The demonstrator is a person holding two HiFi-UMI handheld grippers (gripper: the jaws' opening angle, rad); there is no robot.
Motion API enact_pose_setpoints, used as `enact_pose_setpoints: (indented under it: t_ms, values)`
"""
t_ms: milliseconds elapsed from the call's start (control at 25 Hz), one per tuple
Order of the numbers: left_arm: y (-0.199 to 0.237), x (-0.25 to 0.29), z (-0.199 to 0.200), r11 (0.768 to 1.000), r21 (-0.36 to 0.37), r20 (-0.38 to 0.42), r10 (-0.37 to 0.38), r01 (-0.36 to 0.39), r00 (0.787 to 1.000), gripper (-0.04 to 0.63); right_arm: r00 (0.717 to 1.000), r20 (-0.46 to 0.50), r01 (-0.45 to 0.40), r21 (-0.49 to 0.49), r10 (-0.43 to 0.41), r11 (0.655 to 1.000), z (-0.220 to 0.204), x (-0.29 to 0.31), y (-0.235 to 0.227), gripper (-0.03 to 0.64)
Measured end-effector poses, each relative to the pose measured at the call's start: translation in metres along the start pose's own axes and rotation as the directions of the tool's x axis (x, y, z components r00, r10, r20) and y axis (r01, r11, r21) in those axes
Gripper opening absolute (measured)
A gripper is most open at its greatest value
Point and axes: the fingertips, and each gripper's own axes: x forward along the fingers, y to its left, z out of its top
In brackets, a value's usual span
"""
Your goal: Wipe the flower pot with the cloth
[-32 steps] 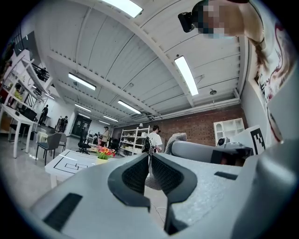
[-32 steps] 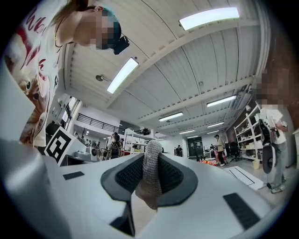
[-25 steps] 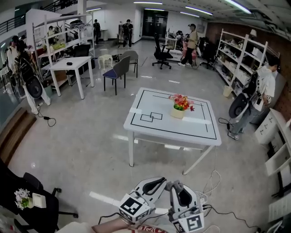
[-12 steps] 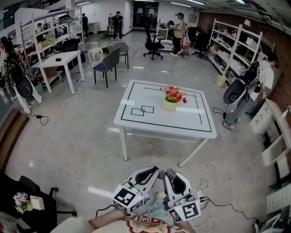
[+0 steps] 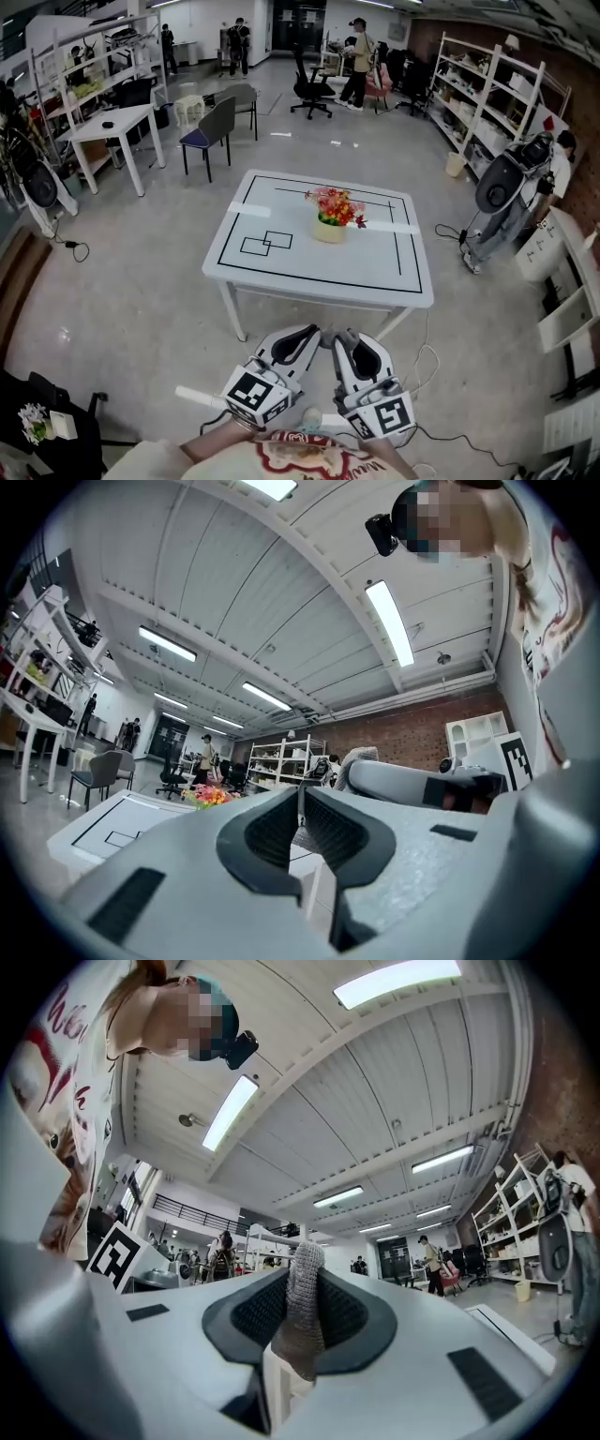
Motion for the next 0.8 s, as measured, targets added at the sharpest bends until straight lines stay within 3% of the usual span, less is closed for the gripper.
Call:
enact_pose_setpoints:
  t_ms: [440, 800]
  values:
    - [0.002, 0.119, -0.020, 1.000, 0.007, -0.010, 0.007, -0.007, 1.000, 0.005, 1.000, -0.007, -0.008, 0.029, 0.008, 1.000, -0.011, 0.015, -0.121, 0.072]
    - [0.012, 0.150, -0.035, 0.997, 0.008, -0.038, 0.072, -0.072, 0.997, 0.005, 0.998, -0.016, -0.065, 0.081, 0.067, 0.995, -0.026, 0.029, -0.155, 0.072]
